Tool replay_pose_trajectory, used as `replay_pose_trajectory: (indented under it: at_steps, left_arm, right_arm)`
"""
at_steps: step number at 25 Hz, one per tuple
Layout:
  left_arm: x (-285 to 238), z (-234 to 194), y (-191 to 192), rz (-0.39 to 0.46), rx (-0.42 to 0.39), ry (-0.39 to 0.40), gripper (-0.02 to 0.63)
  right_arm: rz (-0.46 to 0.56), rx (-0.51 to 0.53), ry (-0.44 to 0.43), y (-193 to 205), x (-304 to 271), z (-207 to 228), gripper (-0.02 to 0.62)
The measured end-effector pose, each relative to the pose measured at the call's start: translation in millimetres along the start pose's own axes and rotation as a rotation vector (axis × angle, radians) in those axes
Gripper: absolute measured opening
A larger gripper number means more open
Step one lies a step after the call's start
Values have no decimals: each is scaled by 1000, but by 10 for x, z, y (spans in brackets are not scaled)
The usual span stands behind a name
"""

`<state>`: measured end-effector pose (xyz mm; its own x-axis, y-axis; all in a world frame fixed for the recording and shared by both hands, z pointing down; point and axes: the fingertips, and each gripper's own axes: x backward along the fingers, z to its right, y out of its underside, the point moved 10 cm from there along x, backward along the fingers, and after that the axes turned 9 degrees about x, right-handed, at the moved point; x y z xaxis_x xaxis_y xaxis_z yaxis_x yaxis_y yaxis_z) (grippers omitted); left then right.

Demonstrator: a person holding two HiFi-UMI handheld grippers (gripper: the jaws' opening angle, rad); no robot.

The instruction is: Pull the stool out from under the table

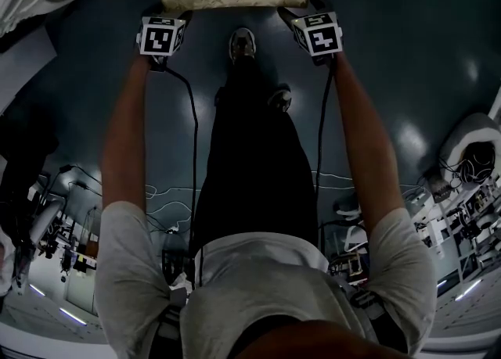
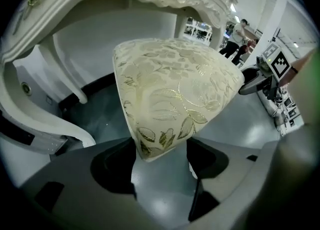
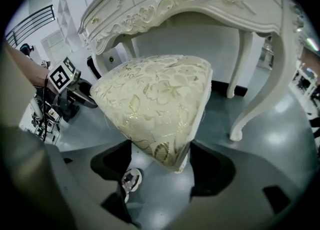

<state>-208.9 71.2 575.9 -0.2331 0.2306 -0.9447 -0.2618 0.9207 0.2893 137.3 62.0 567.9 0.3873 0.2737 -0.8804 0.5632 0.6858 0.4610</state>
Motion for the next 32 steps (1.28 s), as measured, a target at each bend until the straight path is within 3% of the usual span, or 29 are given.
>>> replay_pose_trajectory:
  at_steps: [24, 29, 32]
  left_arm:
    - [148, 268, 727, -34, 97, -3, 321]
    - [170, 431, 1185, -33, 122, 1, 319]
    - [218, 508, 1258, -22, 135, 0, 319]
  right_arm:
    - [-58, 42, -37, 369, 95, -348, 370]
    - [-80, 67, -48, 645, 155, -579, 370]
    - [-78, 70, -49, 712, 225, -618, 370]
